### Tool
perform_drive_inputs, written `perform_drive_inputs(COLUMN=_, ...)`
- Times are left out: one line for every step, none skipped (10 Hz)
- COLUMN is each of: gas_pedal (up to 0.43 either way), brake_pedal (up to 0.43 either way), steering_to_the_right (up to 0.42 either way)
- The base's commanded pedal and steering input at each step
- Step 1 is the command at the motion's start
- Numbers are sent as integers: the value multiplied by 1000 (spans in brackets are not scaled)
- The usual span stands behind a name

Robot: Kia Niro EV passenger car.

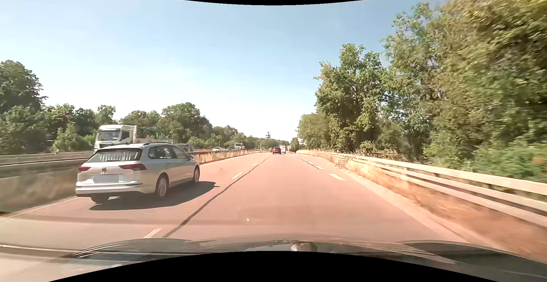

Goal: Follow the waypoints while adhering to traffic rules and regulations

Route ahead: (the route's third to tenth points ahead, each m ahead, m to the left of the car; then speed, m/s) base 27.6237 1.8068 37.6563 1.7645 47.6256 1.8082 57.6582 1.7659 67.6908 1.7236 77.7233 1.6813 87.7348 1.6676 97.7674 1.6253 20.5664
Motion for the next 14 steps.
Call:
perform_drive_inputs(gas_pedal=197, brake_pedal=0, steering_to_the_right=1)
perform_drive_inputs(gas_pedal=197, brake_pedal=0, steering_to_the_right=0)
perform_drive_inputs(gas_pedal=197, brake_pedal=0, steering_to_the_right=0)
perform_drive_inputs(gas_pedal=197, brake_pedal=0, steering_to_the_right=1)
perform_drive_inputs(gas_pedal=189, brake_pedal=0, steering_to_the_right=0)
perform_drive_inputs(gas_pedal=189, brake_pedal=0, steering_to_the_right=0)
perform_drive_inputs(gas_pedal=177, brake_pedal=0, steering_to_the_right=0)
perform_drive_inputs(gas_pedal=177, brake_pedal=0, steering_to_the_right=0)
perform_drive_inputs(gas_pedal=177, brake_pedal=0, steering_to_the_right=0)
perform_drive_inputs(gas_pedal=169, brake_pedal=0, steering_to_the_right=0)
perform_drive_inputs(gas_pedal=169, brake_pedal=0, steering_to_the_right=0)
perform_drive_inputs(gas_pedal=169, brake_pedal=0, steering_to_the_right=-1)
perform_drive_inputs(gas_pedal=169, brake_pedal=0, steering_to_the_right=-1)
perform_drive_inputs(gas_pedal=169, brake_pedal=0, steering_to_the_right=-1)
